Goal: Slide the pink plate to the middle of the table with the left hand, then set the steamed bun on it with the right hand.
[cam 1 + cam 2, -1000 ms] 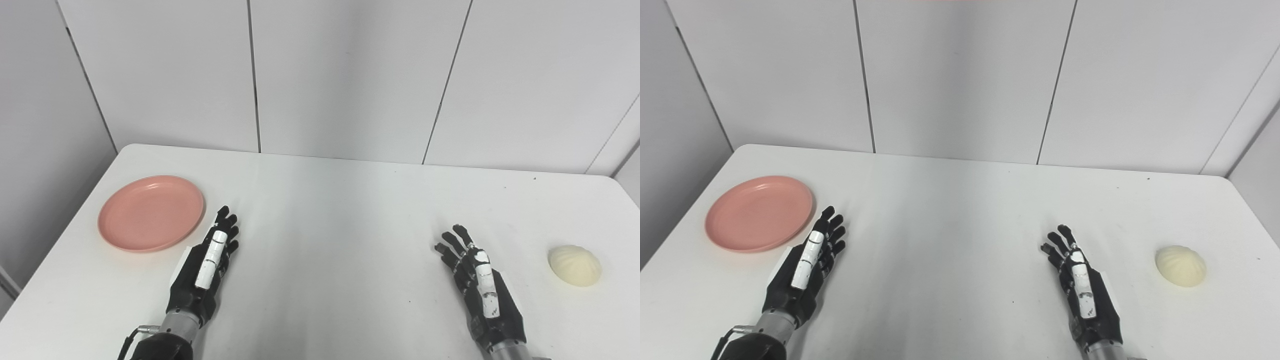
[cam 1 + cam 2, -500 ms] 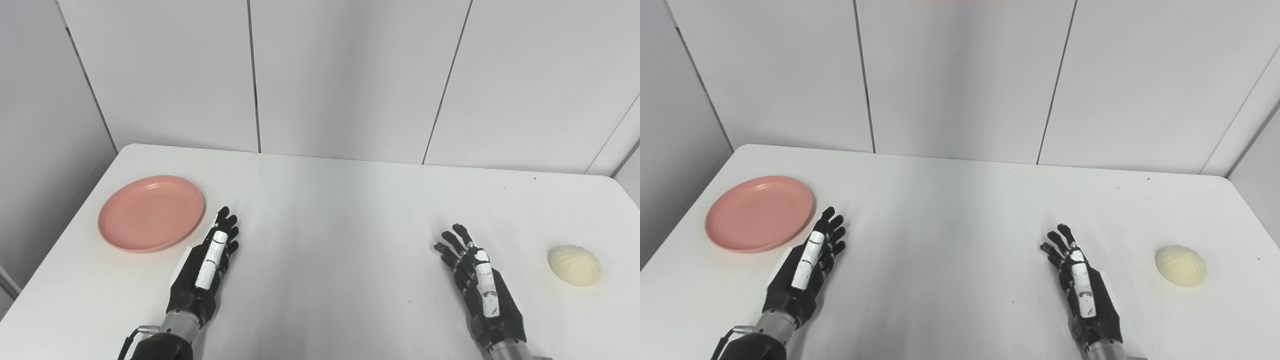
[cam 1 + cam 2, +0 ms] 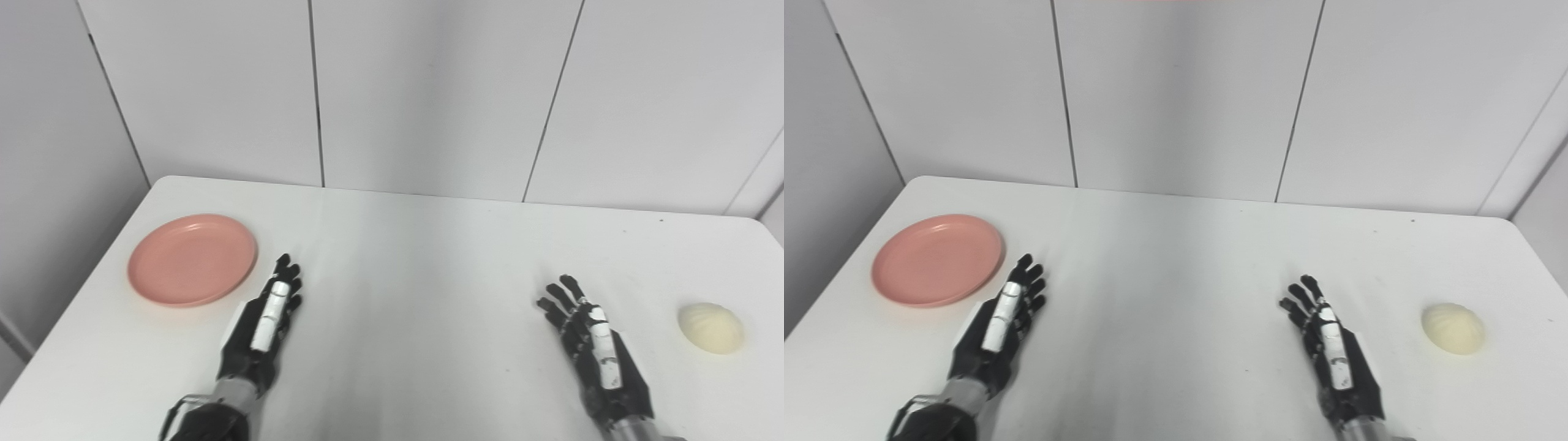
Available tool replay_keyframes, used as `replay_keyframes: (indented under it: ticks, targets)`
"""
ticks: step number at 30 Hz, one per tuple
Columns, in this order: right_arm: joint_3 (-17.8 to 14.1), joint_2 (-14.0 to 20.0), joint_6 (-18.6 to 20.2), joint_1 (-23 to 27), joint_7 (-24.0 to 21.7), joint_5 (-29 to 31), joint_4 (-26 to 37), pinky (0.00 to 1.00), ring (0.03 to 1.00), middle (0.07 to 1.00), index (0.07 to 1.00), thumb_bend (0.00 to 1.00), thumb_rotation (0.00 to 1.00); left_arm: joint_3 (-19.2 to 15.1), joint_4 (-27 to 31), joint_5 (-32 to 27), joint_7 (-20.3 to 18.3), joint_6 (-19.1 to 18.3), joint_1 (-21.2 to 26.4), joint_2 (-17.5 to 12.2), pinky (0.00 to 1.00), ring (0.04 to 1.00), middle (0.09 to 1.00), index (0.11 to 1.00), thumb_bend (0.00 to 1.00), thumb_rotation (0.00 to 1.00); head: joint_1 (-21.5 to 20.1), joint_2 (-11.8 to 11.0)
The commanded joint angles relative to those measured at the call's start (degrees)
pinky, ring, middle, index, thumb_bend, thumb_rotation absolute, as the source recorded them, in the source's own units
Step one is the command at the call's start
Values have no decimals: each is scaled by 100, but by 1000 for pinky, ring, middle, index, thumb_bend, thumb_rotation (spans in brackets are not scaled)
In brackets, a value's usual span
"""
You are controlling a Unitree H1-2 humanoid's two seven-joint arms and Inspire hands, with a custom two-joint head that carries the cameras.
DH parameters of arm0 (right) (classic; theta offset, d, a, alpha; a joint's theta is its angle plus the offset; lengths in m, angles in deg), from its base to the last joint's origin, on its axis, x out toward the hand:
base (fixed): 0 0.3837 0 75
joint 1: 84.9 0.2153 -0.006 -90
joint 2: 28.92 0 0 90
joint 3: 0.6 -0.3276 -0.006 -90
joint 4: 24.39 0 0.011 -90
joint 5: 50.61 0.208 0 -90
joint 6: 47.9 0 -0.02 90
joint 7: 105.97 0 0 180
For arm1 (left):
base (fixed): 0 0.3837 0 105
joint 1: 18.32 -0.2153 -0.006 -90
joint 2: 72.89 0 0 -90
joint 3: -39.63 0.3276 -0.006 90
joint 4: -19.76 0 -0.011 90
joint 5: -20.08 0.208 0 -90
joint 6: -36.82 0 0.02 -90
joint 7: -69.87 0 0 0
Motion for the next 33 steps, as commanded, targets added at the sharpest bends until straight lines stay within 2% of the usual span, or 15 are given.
replay_keyframes:
  ticks: [1, 5, 16, 19, 25, 28, 29, 30, 33]
  targets:
    - [-125, 136, -383, 104, -127, 77, -243, 1000, 897, 935, 973, 827, 983, 130, -104, 144, 48, 302, 177, 124, 1000, 1000, 999, 1000, 761, 917, 93, -53]
    - [-222, 192, -514, 164, -228, 162, -515, 1000, 904, 941, 971, 818, 995, 261, -339, 398, 159, 572, 196, 225, 1000, 991, 1000, 1000, 713, 961, 284, -195]
    - [-249, 161, -496, 166, -251, 205, -579, 1000, 898, 943, 970, 785, 1000, 315, -534, 439, 98, 829, 183, 181, 1000, 994, 1000, 1000, 628, 1000, 269, -348]
    - [-239, 127, -484, 162, -220, 171, -567, 999, 898, 941, 967, 777, 1000, 307, -589, 447, 89, 884, 184, 144, 1000, 991, 1000, 1000, 633, 1000, 202, -374]
    - [-165, 56, -592, 160, -235, 67, -646, 1000, 890, 939, 968, 781, 1000, 228, -721, 375, 44, 1020, 168, 103, 1000, 997, 1000, 1000, 647, 990, 174, -606]
    - [-122, 0, -575, 144, -215, 27, -644, 1000, 902, 951, 978, 780, 1000, 175, -771, 308, 16, 1108, 153, 72, 1000, 1000, 1000, 1000, 642, 981, 17, -688]
    - [-111, -32, -554, 133, -186, 3, -636, 1000, 907, 955, 983, 780, 999, 128, -753, 206, -14, 1087, 165, 61, 1000, 1000, 1000, 1000, 652, 975, -57, -721]
    - [-102, -58, -541, 127, -164, -16, -632, 1000, 910, 957, 983, 772, 1000, 92, -741, 128, -38, 1071, 175, 51, 1000, 1000, 1000, 1000, 714, 941, -94, -733]
    - [-64, -108, -643, 146, -114, -150, -713, 1000, 902, 947, 977, 760, 1000, -15, -674, -58, -108, 1131, 250, 0, 1000, 1000, 1000, 1000, 764, 916, -215, -816]
